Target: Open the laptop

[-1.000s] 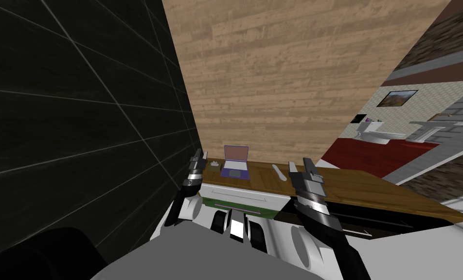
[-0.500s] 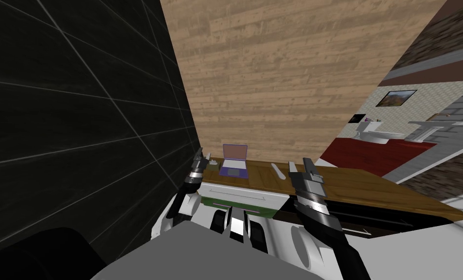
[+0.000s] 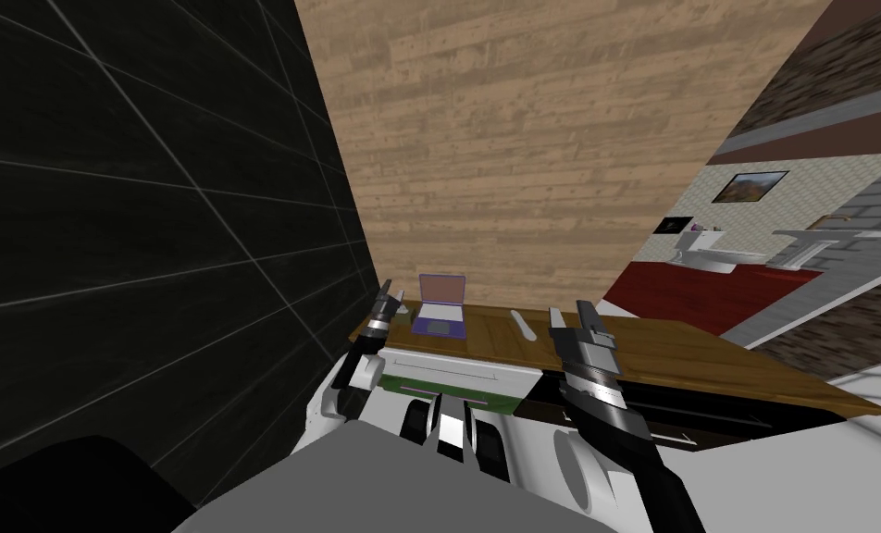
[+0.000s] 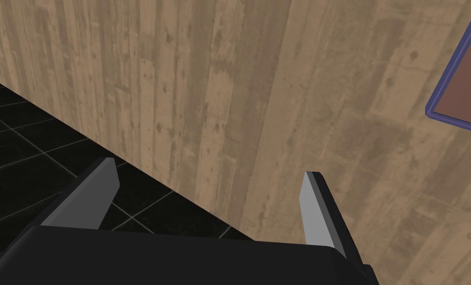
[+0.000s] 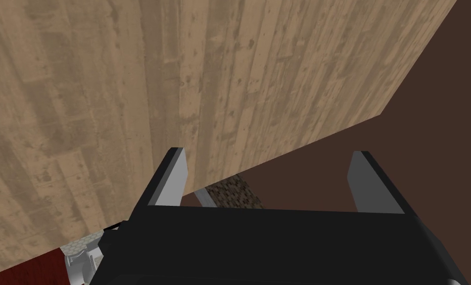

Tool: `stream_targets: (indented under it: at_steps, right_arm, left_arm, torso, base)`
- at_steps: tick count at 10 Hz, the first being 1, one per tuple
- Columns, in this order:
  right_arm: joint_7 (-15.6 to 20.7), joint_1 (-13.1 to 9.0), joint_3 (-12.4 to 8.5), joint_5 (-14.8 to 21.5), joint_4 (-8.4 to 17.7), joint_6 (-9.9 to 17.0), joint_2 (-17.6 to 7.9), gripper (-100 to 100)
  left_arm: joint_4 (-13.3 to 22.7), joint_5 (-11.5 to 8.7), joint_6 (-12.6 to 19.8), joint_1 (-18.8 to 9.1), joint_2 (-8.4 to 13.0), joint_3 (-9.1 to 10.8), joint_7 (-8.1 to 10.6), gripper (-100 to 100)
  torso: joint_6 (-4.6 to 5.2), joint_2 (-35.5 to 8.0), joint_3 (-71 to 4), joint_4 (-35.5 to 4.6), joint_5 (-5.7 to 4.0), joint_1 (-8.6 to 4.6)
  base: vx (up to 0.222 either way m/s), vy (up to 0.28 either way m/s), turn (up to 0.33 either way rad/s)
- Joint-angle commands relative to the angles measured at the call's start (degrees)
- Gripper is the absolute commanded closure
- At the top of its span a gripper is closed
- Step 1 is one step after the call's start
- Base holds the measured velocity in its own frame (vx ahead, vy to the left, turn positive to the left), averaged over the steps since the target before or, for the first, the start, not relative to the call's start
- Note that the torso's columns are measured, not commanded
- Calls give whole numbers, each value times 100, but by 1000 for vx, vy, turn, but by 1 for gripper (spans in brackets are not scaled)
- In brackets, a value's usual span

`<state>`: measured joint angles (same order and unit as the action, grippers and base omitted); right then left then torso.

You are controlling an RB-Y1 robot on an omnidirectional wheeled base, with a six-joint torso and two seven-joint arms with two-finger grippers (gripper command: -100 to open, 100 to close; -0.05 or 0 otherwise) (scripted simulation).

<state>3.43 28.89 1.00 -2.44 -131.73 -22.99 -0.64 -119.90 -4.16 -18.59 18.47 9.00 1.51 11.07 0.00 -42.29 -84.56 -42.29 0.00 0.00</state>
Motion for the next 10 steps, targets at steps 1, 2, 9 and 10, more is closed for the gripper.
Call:
stream_targets:
  at_steps: [1,2,9,10]
  right_arm:
    - [0,0,0,0,0,0,0,0]
    - [0,0,0,0,0,0,0,0]
    - [0,0,0,0,0,0,0,0]
    - [0,0,0,0,0,0,0,0]
  left_arm:
    - [271,-29,135,-299,84,135,106,-100]
    - [457,-41,201,-482,113,209,163,-100]
    - [1496,-103,561,-1482,177,608,469,-100]
    - [1686,-115,639,-1686,177,692,533,-100]
  torso:
    - [0,2,-2,0,0,-1]
    - [0,0,0,0,1,5]
    - [1,-1,1,-1,0,-2]
    - [0,1,-1,0,0,3]
  base:
    - [6,-64,-1]
    - [11,-56,-3]
    - [11,-80,-5]
    - [5,-58,-7]
